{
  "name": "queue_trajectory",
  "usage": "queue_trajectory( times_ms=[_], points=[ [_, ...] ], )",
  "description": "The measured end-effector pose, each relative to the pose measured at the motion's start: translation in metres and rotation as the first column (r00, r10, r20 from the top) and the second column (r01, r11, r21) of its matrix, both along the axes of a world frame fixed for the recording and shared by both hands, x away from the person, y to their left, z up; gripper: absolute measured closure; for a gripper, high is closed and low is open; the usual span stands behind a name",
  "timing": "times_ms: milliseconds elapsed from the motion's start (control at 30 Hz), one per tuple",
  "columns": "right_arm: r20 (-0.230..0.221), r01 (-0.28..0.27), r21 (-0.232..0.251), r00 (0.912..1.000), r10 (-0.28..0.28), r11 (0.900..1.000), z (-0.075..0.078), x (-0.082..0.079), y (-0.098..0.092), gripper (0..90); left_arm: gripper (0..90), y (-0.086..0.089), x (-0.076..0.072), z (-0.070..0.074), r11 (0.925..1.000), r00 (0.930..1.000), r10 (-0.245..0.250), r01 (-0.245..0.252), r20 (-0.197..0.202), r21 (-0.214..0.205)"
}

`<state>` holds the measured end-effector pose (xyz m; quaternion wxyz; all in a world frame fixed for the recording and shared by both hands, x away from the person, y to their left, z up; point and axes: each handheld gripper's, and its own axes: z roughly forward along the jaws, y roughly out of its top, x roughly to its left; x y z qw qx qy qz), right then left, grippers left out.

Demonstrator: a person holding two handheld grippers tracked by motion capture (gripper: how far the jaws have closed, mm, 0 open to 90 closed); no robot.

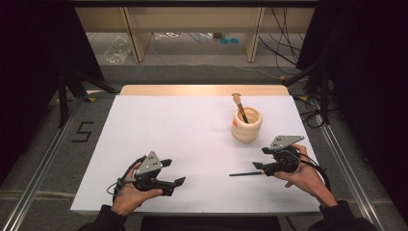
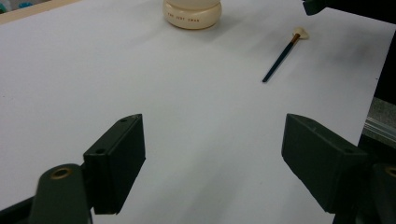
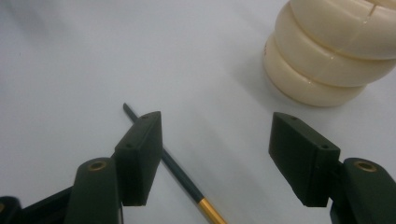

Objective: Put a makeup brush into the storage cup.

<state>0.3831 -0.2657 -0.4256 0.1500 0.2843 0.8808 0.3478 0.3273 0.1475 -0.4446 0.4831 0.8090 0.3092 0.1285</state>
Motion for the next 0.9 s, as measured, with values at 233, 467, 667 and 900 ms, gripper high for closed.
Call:
queue_trajectory(
  times_ms=[233,467,667,900],
  points=[
    [-0.021,-0.027,-0.047,0.9994,0.026,0.9985,-0.007,-0.003,0.0,35.8,21.6,0.0,0.0,0.0,0.9999,1.0,0.003,-0.003,0.0,0.011],
    [-0.037,-0.071,-0.087,0.997,0.068,0.9936,-0.015,-0.002,0.003,35.5,21.5,0.0,0.0,0.0,1.0,1.0,0.005,-0.005,-0.001,-0.001],
    [-0.071,-0.073,-0.127,0.9954,0.064,0.9893,-0.019,-0.003,0.006,35.6,21.5,0.0,0.0,0.0,1.0,1.0,-0.001,0.001,0.001,0.003],
    [-0.112,-0.078,-0.149,0.9918,0.062,0.9857,-0.024,-0.002,0.008,29.4,21.5,0.0,0.0,0.0,1.0,1.0,-0.001,0.001,0.001,0.004]
  ],
)
